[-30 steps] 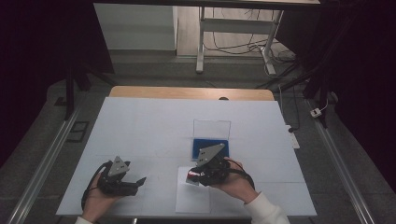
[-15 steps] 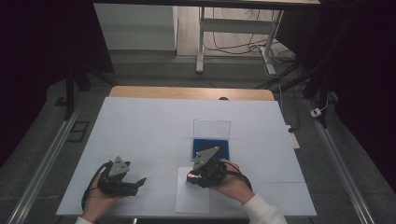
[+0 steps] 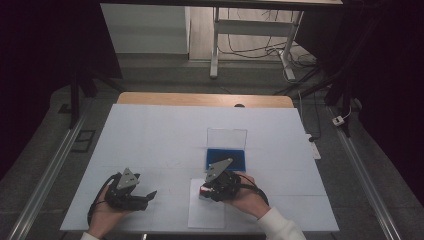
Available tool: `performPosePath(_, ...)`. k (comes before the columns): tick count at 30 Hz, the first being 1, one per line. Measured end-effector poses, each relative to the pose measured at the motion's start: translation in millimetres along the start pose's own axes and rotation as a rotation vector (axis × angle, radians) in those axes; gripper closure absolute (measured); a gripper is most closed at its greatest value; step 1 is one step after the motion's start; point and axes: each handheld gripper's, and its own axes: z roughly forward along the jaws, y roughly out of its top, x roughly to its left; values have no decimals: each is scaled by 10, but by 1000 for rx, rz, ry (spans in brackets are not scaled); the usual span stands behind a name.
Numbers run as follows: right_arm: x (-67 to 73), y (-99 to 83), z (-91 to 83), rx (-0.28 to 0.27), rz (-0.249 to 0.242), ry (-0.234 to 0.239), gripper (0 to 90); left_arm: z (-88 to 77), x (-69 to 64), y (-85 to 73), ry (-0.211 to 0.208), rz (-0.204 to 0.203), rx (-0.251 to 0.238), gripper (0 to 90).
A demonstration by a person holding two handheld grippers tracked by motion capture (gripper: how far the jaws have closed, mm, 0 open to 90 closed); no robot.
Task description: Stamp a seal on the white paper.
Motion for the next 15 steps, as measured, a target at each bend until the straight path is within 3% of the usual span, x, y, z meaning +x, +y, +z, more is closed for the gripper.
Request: performPosePath(15, 1, -9, 32, 10, 1, -2, 697, 3, -4, 1, -2, 0, 1, 157)
